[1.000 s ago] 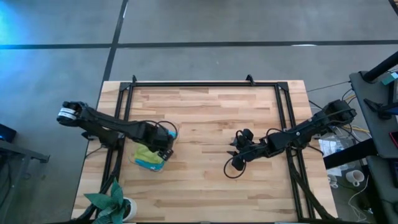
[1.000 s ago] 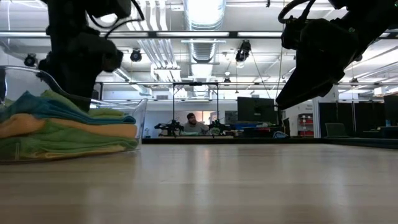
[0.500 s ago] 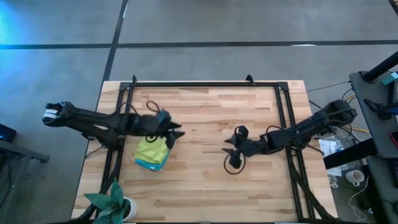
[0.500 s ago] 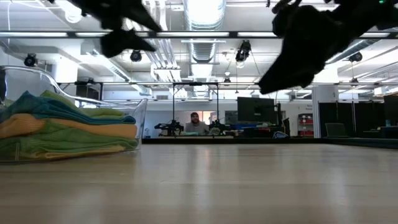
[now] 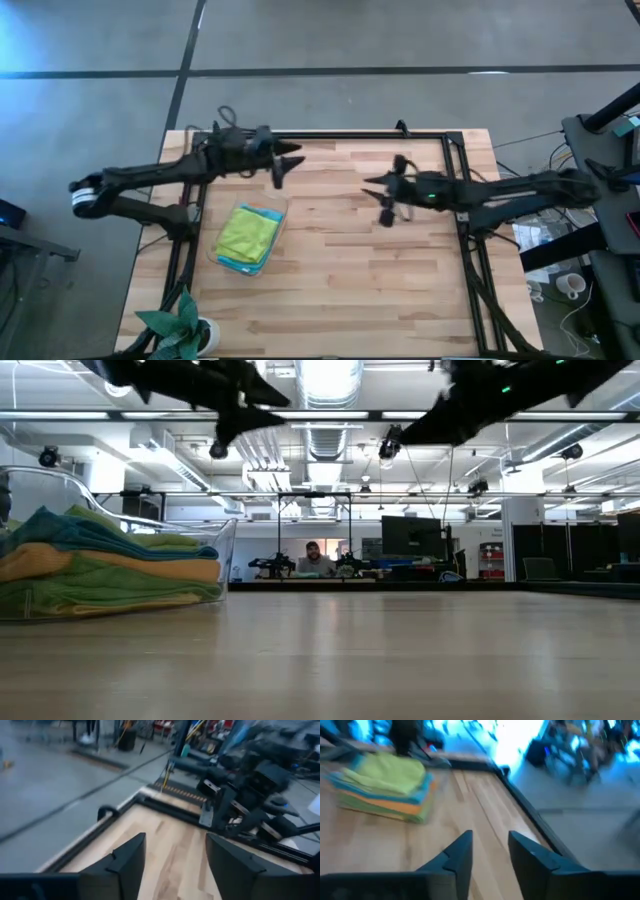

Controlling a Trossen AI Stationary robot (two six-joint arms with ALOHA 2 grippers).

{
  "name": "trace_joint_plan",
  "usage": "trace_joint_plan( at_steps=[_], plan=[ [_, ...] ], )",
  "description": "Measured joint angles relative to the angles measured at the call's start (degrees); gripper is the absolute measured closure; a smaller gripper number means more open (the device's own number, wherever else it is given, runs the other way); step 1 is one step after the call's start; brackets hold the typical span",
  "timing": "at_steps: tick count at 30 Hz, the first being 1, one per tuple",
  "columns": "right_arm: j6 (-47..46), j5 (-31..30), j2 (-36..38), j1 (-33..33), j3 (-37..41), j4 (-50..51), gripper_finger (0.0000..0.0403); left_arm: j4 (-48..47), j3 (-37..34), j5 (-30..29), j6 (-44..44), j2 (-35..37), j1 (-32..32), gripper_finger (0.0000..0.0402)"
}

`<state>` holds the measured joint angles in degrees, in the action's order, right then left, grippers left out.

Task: Fold microfiber towels
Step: Return to Home Position

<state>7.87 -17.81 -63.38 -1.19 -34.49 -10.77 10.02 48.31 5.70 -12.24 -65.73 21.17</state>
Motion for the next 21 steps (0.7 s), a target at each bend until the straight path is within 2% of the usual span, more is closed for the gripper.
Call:
trace_joint_plan(
  at_steps=[5, 9, 16, 21],
  plan=[
    [2.66, 5.56, 16.14, 0.81, 7.52, -0.69, 0.0341, 0.05, -6.52, 0.28, 5.53, 10.31, -3.59, 0.0260],
    [1.97, 6.03, 28.74, 3.52, 14.38, -2.07, 0.0386, 1.52, -14.67, 0.17, 7.00, 20.49, -5.40, 0.0313],
    [-1.97, -6.21, 44.95, 3.81, 22.33, -1.04, 0.0390, 3.50, -27.65, -3.27, 7.05, 37.28, -5.42, 0.0386],
    [-0.93, -7.86, 51.75, 3.81, 26.14, -1.23, 0.0391, 4.67, -35.32, -3.28, 6.00, 43.17, -5.42, 0.0400]
  ],
)
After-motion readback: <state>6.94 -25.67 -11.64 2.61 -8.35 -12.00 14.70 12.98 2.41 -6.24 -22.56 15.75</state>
